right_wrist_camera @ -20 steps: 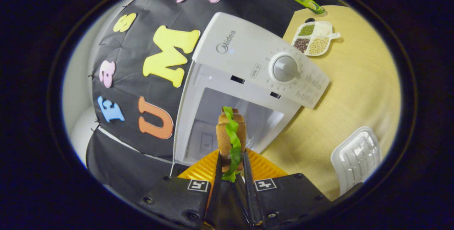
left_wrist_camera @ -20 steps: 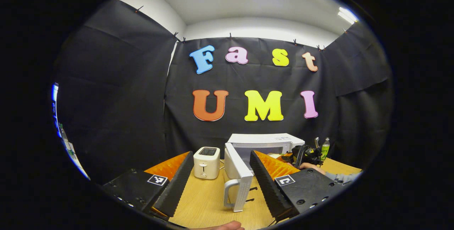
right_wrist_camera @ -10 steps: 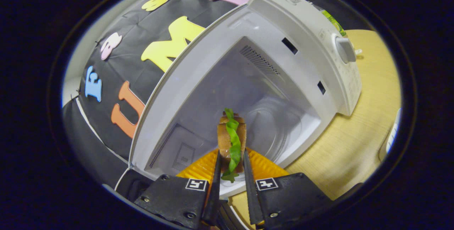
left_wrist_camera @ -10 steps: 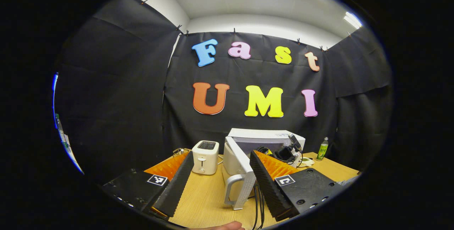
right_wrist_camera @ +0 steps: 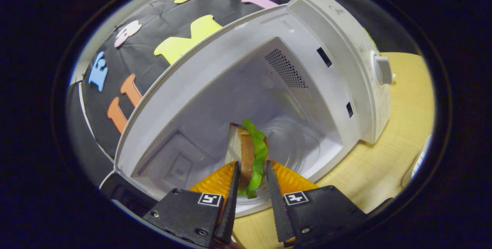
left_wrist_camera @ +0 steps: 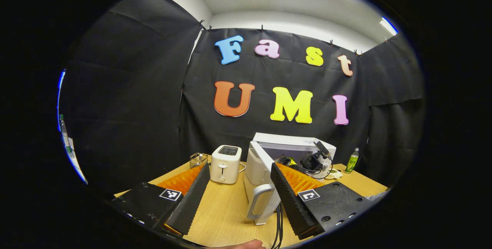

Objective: Open the microwave oven with the left hand, put the food in, and close the microwave oven.

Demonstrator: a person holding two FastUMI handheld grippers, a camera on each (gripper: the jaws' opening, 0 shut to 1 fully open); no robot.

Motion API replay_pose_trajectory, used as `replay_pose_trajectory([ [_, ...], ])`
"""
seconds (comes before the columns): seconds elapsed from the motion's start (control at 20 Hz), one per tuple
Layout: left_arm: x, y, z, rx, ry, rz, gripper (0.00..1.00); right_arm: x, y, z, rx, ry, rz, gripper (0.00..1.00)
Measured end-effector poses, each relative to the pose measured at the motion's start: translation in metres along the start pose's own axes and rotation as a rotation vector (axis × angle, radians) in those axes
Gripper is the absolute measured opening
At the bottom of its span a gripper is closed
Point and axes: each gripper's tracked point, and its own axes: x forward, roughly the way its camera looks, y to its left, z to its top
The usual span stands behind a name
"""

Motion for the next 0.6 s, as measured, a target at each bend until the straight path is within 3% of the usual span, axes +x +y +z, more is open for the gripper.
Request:
replay_pose_trajectory([
  [0.05,-0.002,0.000,0.002,0.006,-0.002,0.000,0.94,0.003,-0.008,-0.002,-0.039,0.006,-0.030,0.48],
  [0.1,-0.003,-0.001,0.002,0.012,-0.004,0.001,0.94,0.003,-0.010,-0.003,-0.072,0.010,-0.038,0.38],
  [0.2,-0.004,0.001,0.004,0.023,-0.010,0.009,0.94,0.000,-0.007,-0.001,-0.150,0.005,-0.019,0.42],
  [0.25,-0.005,0.001,0.004,0.025,-0.012,0.013,0.94,-0.001,-0.007,0.001,-0.190,-0.006,-0.011,0.57],
  [0.35,-0.006,0.002,0.004,0.025,-0.012,0.018,0.94,-0.007,-0.004,0.008,-0.280,-0.030,-0.010,0.56],
  [0.4,-0.007,0.004,0.004,0.029,-0.013,0.022,0.94,-0.010,-0.002,0.012,-0.330,-0.044,-0.006,0.68],
  [0.5,-0.008,0.012,0.006,0.046,-0.022,0.055,0.94,-0.019,0.001,0.019,-0.424,-0.063,0.005,0.79],
  [0.6,-0.008,0.029,0.005,0.062,-0.033,0.115,0.94,-0.028,0.005,0.022,-0.512,-0.068,0.037,0.80],
])
